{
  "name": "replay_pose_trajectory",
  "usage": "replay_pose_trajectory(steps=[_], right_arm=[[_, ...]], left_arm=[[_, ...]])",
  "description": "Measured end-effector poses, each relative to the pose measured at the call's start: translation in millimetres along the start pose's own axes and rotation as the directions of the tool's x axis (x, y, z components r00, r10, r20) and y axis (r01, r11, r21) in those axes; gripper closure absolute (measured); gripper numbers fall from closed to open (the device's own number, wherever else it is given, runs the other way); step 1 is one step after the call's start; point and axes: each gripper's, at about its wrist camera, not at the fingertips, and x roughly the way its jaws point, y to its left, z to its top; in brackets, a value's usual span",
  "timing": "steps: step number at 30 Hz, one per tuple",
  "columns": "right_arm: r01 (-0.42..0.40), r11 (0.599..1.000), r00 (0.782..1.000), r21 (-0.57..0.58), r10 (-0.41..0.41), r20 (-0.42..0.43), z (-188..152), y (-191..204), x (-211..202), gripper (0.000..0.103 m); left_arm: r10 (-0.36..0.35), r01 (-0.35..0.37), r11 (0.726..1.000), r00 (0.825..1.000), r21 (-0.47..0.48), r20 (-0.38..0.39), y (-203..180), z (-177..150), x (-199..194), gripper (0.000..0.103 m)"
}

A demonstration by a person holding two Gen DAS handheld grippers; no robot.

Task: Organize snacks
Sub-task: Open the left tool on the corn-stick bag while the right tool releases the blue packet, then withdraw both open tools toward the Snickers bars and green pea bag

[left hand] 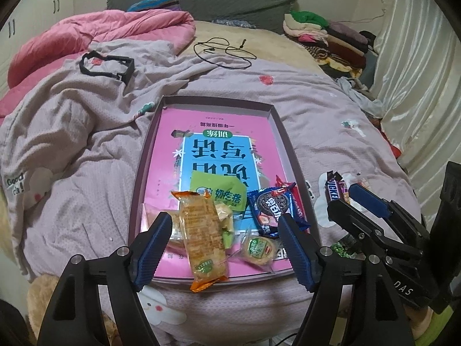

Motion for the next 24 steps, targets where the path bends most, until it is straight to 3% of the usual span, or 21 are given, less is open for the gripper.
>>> replay_pose_trajectory(steps=[24], right_arm=[[0.053, 0.999, 0.992, 0.005, -0.053, 0.119, 10.0, -20.9, -42.1, 0.032]], left_arm=[[-0.025, 0.023, 0.998, 0.999, 0.051, 0.038, -26.3, 2.9, -20.7, 0.026]])
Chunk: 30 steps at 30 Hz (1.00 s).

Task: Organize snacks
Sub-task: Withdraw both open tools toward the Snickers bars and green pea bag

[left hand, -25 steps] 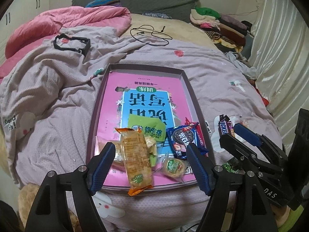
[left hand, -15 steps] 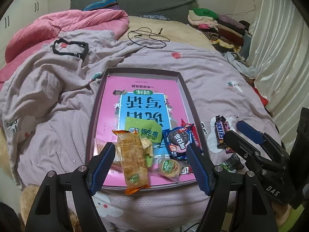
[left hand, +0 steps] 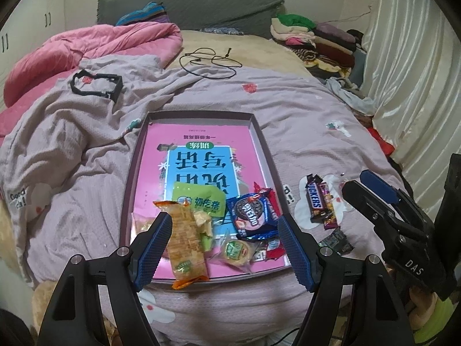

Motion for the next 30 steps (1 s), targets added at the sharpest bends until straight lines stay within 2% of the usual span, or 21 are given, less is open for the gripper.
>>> replay_pose_trajectory(steps=[18, 30], right_arm=[[0.070, 0.997, 0.995, 0.017, -0.071, 0.063, 6.6, -28.7, -23.4, 0.028], [0.120, 0.990, 0.987, 0.076, -0.127, 0.099, 10.4, -58.5, -39.5, 0.028]], left_arm=[[-0.018, 0.017, 0.998, 1.000, 0.054, 0.004, -24.4, 0.3, -3.2, 0.025], [-0.056, 0.054, 0.995, 0.998, 0.085, 0.021, -43.1, 0.9, -9.3, 0.025]])
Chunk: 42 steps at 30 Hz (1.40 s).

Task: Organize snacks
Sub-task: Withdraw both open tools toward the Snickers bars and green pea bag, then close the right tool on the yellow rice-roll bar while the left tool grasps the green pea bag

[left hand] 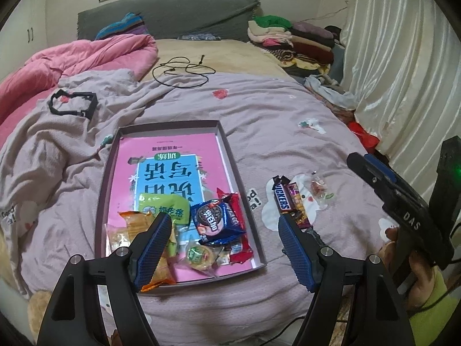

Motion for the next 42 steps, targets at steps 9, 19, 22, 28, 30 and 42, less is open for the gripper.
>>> replay_pose_trajectory(steps=[9, 19, 22, 28, 30, 42], right_arm=[[0.059, 0.996, 0.998, 0.060, -0.060, 0.014, 3.0, -30.4, -6.7, 0.028], [0.079, 0.994, 0.997, 0.081, -0.080, 0.003, 1.5, -43.4, -8.9, 0.028], [0.089, 0.993, 0.996, 0.083, -0.089, -0.010, 0.3, -46.3, -7.3, 0.028], [0.104, 0.990, 0.994, 0.097, -0.101, -0.034, -1.3, -53.0, -3.2, 0.028], [0.106, 0.990, 0.994, 0.095, -0.102, -0.041, -2.2, -54.0, -2.5, 0.028], [0.078, 0.996, 0.988, 0.048, -0.071, -0.136, -16.4, -49.4, 16.7, 0.028]], left_arm=[[-0.020, 0.020, 0.999, 1.000, 0.032, -0.013, -12.8, -1.4, 3.4, 0.025], [-0.053, 0.056, 0.995, 0.998, 0.085, -0.040, -31.5, -6.3, 10.6, 0.025], [-0.064, 0.069, 0.993, 0.997, 0.101, -0.053, -37.4, -8.2, 14.2, 0.025], [-0.084, 0.094, 0.987, 0.993, 0.134, -0.081, -49.0, -13.2, 22.5, 0.025], [-0.090, 0.103, 0.984, 0.992, 0.147, -0.091, -53.5, -15.1, 26.2, 0.025], [-0.130, 0.161, 0.966, 0.979, 0.203, -0.156, -74.5, -28.2, 46.8, 0.025]])
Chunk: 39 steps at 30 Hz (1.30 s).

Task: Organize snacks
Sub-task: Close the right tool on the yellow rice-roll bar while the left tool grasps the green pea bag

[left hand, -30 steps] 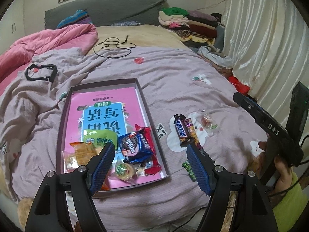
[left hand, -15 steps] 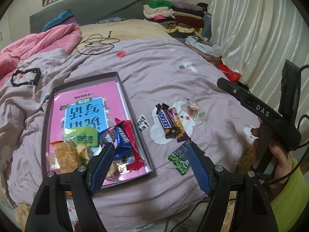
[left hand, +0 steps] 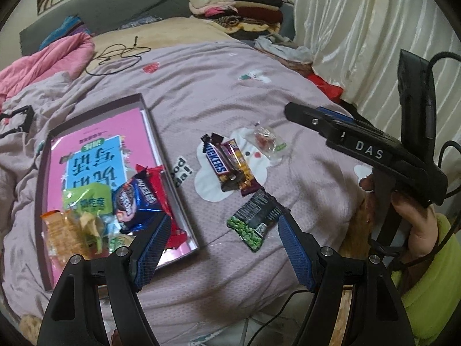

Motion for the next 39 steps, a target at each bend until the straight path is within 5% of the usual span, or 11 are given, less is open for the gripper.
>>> replay_pose_trajectory(steps=[14, 22, 39], right_arm=[[-0.069, 0.995, 0.991, -0.072, 0.060, -0.121, -14.9, 9.4, 24.5, 0.060], [-0.126, 0.987, 0.968, -0.095, 0.102, -0.228, -27.2, 16.0, 47.1, 0.076], [-0.163, 0.984, 0.930, -0.077, 0.127, -0.345, -35.3, 21.7, 94.1, 0.079]], left_arm=[[-0.044, 0.048, 0.997, 0.997, 0.063, -0.057, -14.1, -3.7, 26.6, 0.025], [-0.082, 0.091, 0.992, 0.992, 0.087, -0.100, -18.5, -4.2, 53.3, 0.025], [-0.101, 0.118, 0.985, 0.985, 0.125, -0.138, -23.0, 2.0, 91.0, 0.025]])
